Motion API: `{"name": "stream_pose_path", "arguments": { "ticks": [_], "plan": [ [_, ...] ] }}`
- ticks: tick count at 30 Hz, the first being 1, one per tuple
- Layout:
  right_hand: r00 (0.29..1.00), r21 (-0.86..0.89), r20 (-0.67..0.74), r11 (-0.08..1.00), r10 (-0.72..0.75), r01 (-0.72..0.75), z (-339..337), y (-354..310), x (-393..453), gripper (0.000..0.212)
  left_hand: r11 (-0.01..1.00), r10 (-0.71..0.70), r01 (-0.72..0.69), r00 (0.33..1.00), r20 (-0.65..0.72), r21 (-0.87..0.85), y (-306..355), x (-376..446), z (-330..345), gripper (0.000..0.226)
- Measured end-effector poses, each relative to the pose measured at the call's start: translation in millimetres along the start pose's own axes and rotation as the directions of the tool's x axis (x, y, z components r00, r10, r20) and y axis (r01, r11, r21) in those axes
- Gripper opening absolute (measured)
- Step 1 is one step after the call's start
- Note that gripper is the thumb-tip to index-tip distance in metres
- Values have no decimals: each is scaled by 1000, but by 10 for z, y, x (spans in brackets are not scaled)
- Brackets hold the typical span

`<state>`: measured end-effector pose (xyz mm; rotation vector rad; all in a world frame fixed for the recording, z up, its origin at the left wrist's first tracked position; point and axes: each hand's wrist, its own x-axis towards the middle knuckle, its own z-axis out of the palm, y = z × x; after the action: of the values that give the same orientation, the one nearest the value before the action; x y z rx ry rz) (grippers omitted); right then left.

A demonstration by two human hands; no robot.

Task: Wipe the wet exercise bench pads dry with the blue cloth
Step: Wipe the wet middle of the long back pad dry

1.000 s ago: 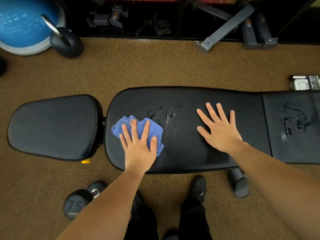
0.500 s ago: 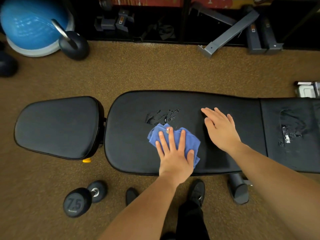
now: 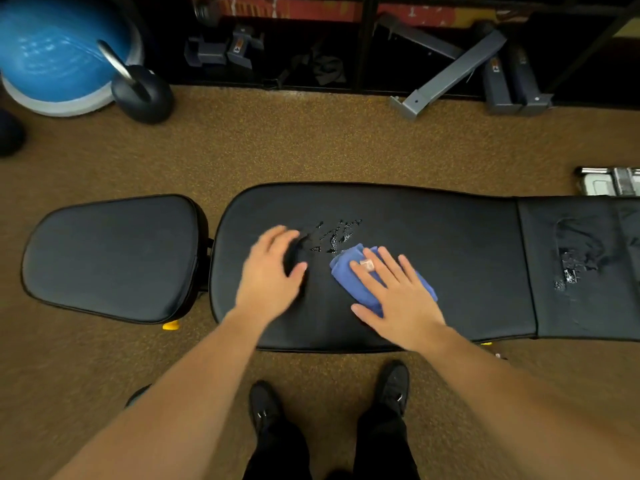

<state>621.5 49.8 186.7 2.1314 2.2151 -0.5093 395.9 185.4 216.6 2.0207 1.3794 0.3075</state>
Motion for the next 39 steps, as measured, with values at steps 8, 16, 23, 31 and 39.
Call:
{"name": "stream_pose_path", "arguments": {
  "ticks": [8, 16, 23, 31, 39],
  "plan": [
    [998, -154, -26, 986, -64, 60, 142, -140, 147, 53, 912, -255, 84, 883, 394, 401, -496, 162, -201, 131],
    [959, -187, -126, 943, 253, -274, -237, 488, 786, 58, 904, -230, 58, 901, 368, 424, -532, 153, -190, 130],
    [976, -32, -74, 978, 205, -208, -320, 588, 1108, 53, 911, -206, 43, 910, 360, 411, -566, 145, -177, 130],
    [998, -93, -13, 994, -54, 53, -95, 63, 560, 52, 913, -213, 53, 908, 361, 405, -569, 152, -163, 131],
    [965, -156, 87, 954, -246, 258, 56, -17, 43, 53, 894, -317, 124, 854, 412, 431, -395, 235, -203, 136]
  ]
}}
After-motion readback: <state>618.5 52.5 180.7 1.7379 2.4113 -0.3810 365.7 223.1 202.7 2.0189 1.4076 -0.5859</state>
